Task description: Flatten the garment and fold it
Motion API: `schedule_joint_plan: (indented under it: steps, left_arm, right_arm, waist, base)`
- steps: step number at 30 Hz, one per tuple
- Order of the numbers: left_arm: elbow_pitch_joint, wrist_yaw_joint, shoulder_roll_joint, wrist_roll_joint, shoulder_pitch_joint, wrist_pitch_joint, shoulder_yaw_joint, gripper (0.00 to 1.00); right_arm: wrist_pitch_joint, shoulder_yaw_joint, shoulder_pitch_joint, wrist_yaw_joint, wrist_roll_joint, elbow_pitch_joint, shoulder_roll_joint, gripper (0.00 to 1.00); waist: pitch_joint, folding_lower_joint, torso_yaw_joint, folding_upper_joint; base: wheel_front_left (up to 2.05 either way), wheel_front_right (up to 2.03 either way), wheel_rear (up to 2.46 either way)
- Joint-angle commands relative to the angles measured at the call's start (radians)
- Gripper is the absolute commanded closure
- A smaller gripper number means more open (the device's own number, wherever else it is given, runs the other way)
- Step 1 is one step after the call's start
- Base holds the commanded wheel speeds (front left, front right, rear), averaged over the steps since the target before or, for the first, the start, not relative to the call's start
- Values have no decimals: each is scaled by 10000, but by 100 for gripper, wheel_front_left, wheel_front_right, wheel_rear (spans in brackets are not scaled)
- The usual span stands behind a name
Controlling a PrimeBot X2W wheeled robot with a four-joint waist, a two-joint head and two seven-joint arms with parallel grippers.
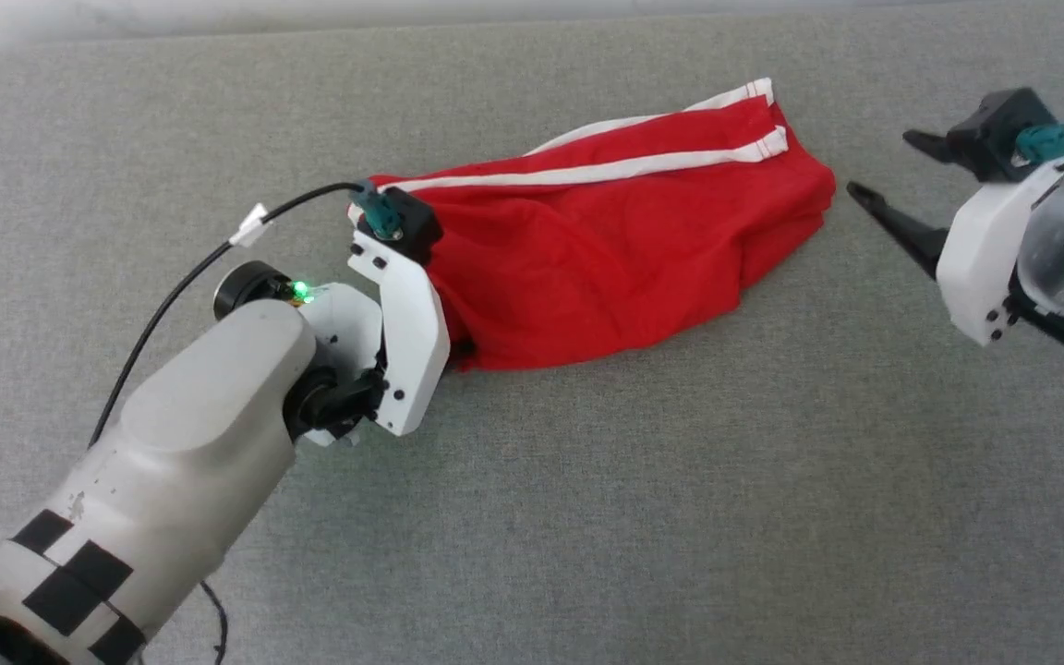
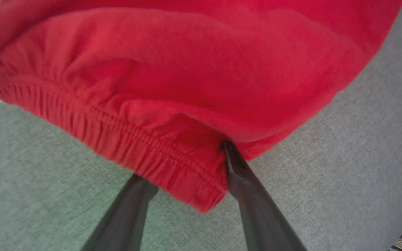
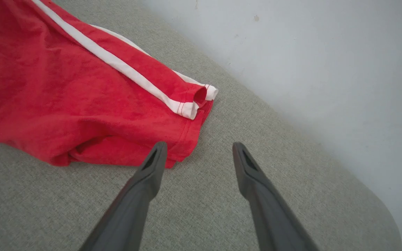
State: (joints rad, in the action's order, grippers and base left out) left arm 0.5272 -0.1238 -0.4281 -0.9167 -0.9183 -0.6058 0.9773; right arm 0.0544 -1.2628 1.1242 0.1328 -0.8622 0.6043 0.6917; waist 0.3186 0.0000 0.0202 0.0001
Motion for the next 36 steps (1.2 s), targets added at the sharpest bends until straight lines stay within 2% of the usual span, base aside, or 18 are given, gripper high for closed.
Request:
schedule_joint_plan:
  steps: [1, 5, 10, 14, 19, 22, 31, 32, 33, 34, 36]
  left_arm:
    - [-20, -67, 44, -74, 125, 171, 283, 100]
    - [-377, -68, -100, -217, -108, 694, 530, 100]
    - [-844, -68, -266, -295, -417, 1104, 886, 100]
    - [-1092, -68, -257, -334, -723, 1426, 1069, 100]
    - [-1217, -68, -170, -319, -1093, 1832, 1287, 100]
    - [-1260, -68, -143, -309, -1241, 2092, 1437, 100]
    - [-1280, -69, -269, -388, -1322, 2639, 1812, 100]
    - [-1273, -69, -304, -402, -1312, 2695, 1845, 100]
    - [-1260, -69, -344, -418, -1296, 2752, 1877, 100]
    - [-1236, -69, -385, -429, -1282, 2825, 1894, 100]
    - [-1167, -69, -468, -472, -1229, 2954, 1919, 100]
  right_arm:
    - [-65, 1, 263, -21, -30, 8, 59, 0]
    - [-1058, -81, 663, -21, -191, -345, 299, 0]
    - [-3576, -134, 1189, -21, -1138, -802, 562, 0]
    - [-4906, -139, 1540, -21, -1665, -689, 563, 0]
    - [-5473, 196, 1471, -21, -2488, 253, 211, 0]
    - [-5418, 322, 1242, -21, -2799, 649, -35, 0]
    - [-5734, -1, 36, -21, -2827, 774, -298, 0]
    - [-5711, -20, -32, -21, -2808, 738, -285, 27]
    - [-5598, -36, -45, -21, -2726, 683, -259, 94]
    - [-5420, -41, -34, -21, -2681, 673, -223, 100]
    - [-5092, -32, 15, -21, -2693, 687, -185, 100]
  waist:
    - [14, 0, 77, -1]
    - [-30, 0, 309, -1]
    - [78, 0, 607, -1]
    - [425, 0, 869, -1]
    - [943, 0, 1176, -1]
    - [1165, 0, 1327, -1]
    - [1224, 0, 1395, -1]
    - [1209, 0, 1375, -1]
    - [1187, 0, 1351, -1]
    - [1165, 0, 1324, -1]
    - [1089, 0, 1237, -1]
  base:
    - [0, 0, 0]
    - [0, 0, 0]
    - [0, 0, 0]
    - [0, 0, 0]
    - [0, 0, 0]
    - [0, 0, 0]
    - [0, 0, 0]
    - [0, 0, 0]
    - [0, 0, 0]
    - [0, 0, 0]
    - [0, 0, 0]
